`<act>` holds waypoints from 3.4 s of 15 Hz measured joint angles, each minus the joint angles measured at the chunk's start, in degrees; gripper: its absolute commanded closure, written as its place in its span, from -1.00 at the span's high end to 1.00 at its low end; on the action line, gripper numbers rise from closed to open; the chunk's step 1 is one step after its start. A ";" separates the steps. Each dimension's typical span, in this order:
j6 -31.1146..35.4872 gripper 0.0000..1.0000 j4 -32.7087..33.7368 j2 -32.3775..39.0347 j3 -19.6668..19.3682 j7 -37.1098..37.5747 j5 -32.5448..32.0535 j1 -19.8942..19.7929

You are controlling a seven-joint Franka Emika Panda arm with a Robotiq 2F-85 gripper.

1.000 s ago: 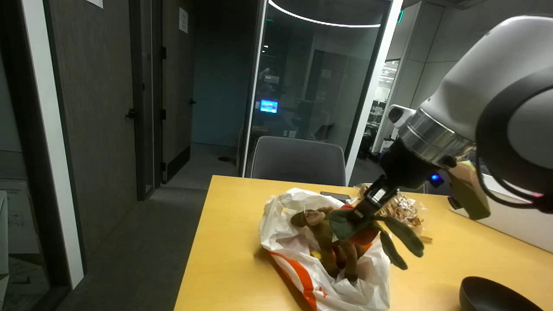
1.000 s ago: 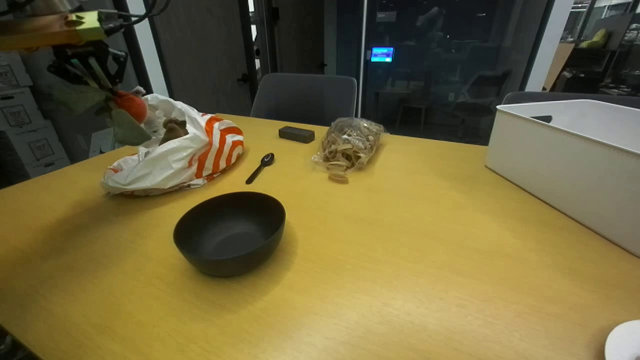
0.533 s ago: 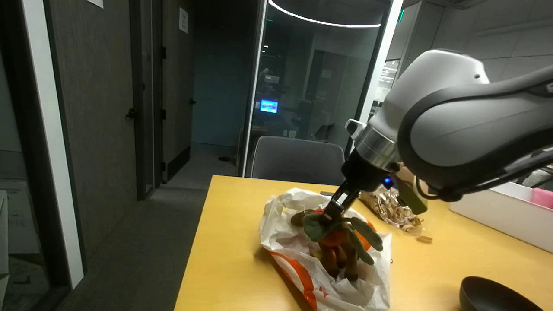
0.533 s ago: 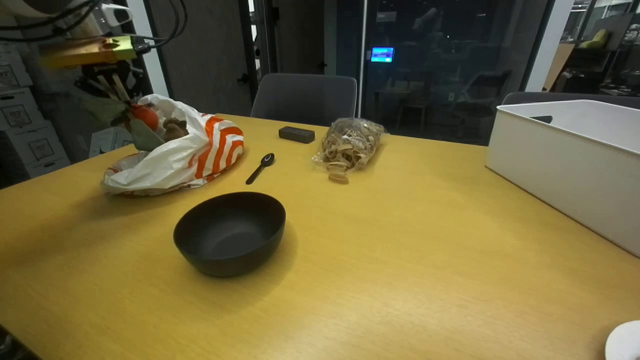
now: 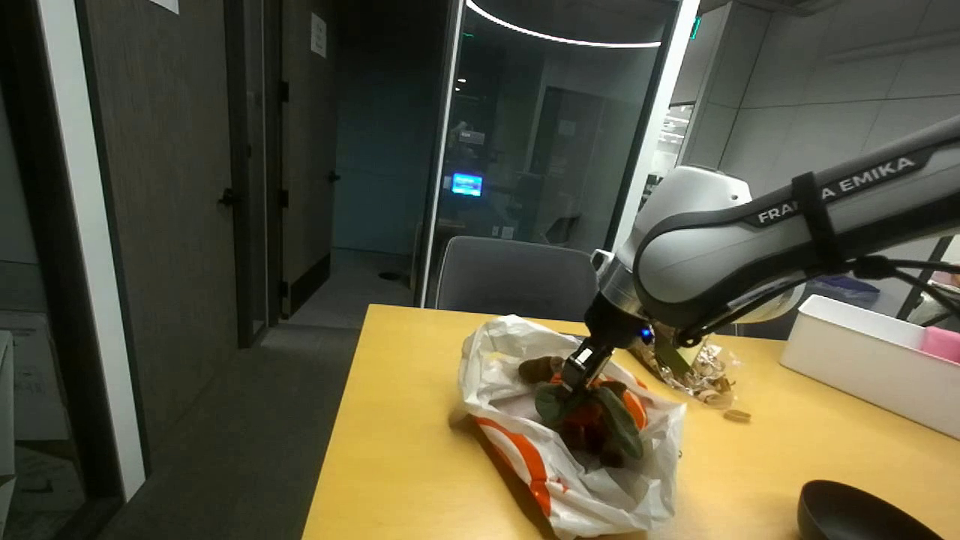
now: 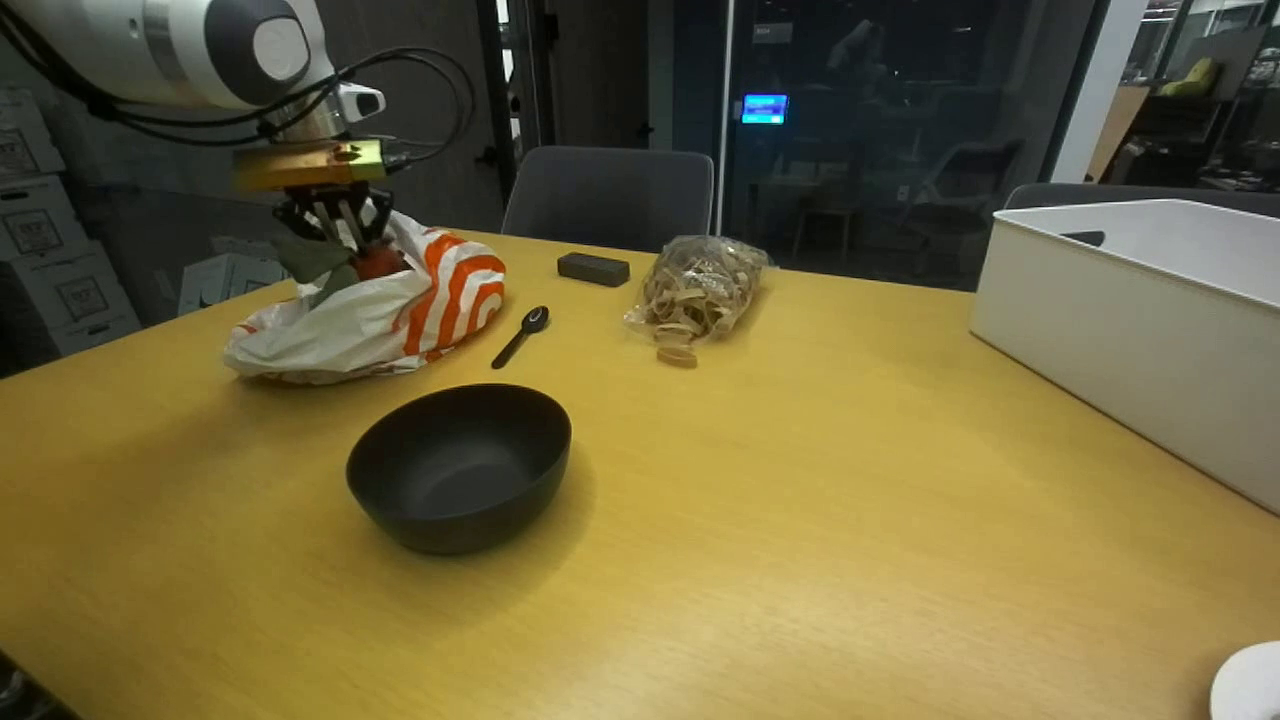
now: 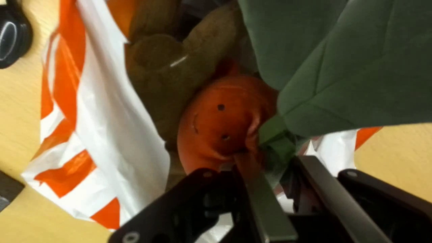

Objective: Put the contents of the black bowl into the plastic bag

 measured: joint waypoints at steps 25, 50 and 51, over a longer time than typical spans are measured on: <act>-22.43 1.00 -3.06 -7.86 -1.12 -19.82 14.84 -12.32; 16.80 -0.87 -27.02 -13.88 -2.61 -27.25 -1.81 -7.36; 16.50 -0.91 -27.02 -13.90 -2.85 -25.83 -3.40 -7.48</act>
